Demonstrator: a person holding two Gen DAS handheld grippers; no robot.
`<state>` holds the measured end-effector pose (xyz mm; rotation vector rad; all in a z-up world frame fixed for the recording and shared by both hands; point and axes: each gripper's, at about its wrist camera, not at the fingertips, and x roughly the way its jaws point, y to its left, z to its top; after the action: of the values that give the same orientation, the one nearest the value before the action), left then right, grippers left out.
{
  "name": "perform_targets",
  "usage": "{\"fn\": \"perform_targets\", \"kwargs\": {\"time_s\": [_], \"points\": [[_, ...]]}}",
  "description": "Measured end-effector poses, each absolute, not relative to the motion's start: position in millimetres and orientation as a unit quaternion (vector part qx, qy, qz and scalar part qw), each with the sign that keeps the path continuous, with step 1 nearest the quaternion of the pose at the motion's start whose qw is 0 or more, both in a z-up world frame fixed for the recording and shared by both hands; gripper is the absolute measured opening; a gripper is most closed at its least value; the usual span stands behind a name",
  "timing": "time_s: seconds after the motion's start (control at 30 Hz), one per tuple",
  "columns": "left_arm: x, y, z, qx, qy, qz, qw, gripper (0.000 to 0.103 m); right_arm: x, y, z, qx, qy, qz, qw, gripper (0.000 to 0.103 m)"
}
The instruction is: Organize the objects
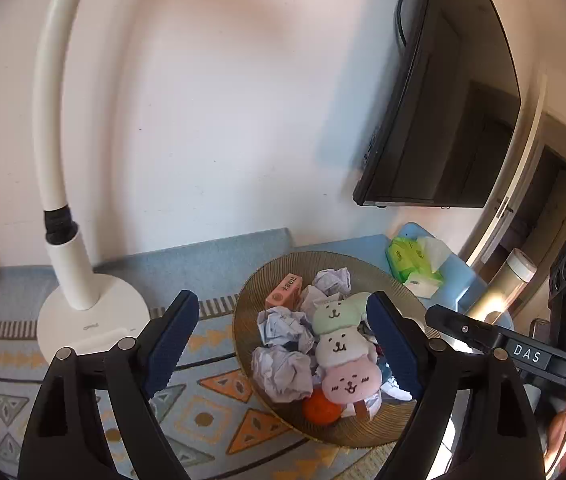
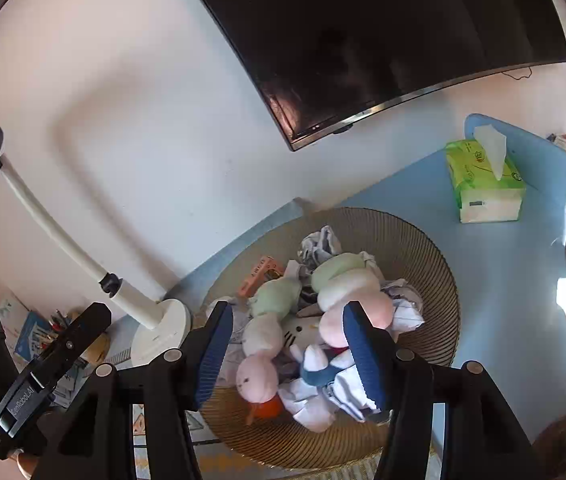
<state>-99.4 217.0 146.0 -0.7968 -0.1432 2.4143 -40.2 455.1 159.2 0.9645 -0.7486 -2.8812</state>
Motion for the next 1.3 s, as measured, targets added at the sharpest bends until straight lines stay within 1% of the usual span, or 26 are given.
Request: {"fn": "perform_targets", "kwargs": {"time_s": [0.03,0.13,0.2,0.27,0.37,0.47,0.57,0.63,0.7,0.77,0.87,1.07,1.2,1.3], "points": [[-90.6,199.8,152.6,-0.297,-0.060,0.908,0.290,0.085,-32.0,441.7,165.5,0.302,-0.232,-0.924,0.020,0.068],[-59.2,146.2,177.3,-0.282,-0.064,0.920,0.264,0.086,-12.4,395.4,179.6,0.301,-0.193,-0.932,0.053,0.068],[-36.8,109.9,194.8,-0.267,-0.050,0.937,0.221,0.091,-1.2,363.5,182.4,0.305,-0.168,-0.934,0.078,0.068],[-13.1,76.4,205.9,-0.250,-0.037,0.953,0.166,0.102,8.6,336.2,176.5,0.314,-0.157,-0.932,0.091,0.068],[22.4,34.1,205.0,-0.229,-0.018,0.965,0.127,0.102,13.2,304.0,154.1,0.334,-0.149,-0.924,0.114,0.068],[44.3,9.8,172.6,-0.242,-0.002,0.965,0.096,0.102,9.8,276.8,116.7,0.365,-0.126,-0.917,0.098,0.069],[44.6,-3.5,117.4,-0.290,0.004,0.955,0.058,0.102,0.5,259.7,71.4,0.392,-0.087,-0.913,0.072,0.069],[38.2,-11.9,79.2,-0.331,-0.010,0.942,0.048,0.102,-6.1,252.6,45.4,0.421,-0.078,-0.901,0.074,0.069],[32.3,-17.4,47.9,-0.354,-0.026,0.934,0.049,0.102,-9.3,246.8,29.6,0.435,-0.068,-0.895,0.067,0.069],[26.7,-17.9,26.8,-0.365,-0.024,0.930,0.042,0.102,-10.5,241.1,20.5,0.441,-0.048,-0.895,0.058,0.069],[19.1,-16.4,11.3,-0.379,-0.022,0.925,0.035,0.102,-9.8,233.4,19.0,0.438,-0.022,-0.898,0.045,0.069],[9.4,-24.5,-0.7,-0.423,-0.048,0.904,0.029,0.102,-7.1,218.3,16.3,0.439,0.027,-0.897,0.040,0.070],[6.1,-22.8,-6.7,-0.439,-0.046,0.897,0.030,0.102,-10.1,220.8,15.1,0.446,0.021,-0.894,0.043,0.079],[5.2,-16.5,-9.2,-0.445,-0.023,0.895,0.021,0.102,-10.4,219.3,14.4,0.446,0.021,-0.894,0.042,0.081]]}}
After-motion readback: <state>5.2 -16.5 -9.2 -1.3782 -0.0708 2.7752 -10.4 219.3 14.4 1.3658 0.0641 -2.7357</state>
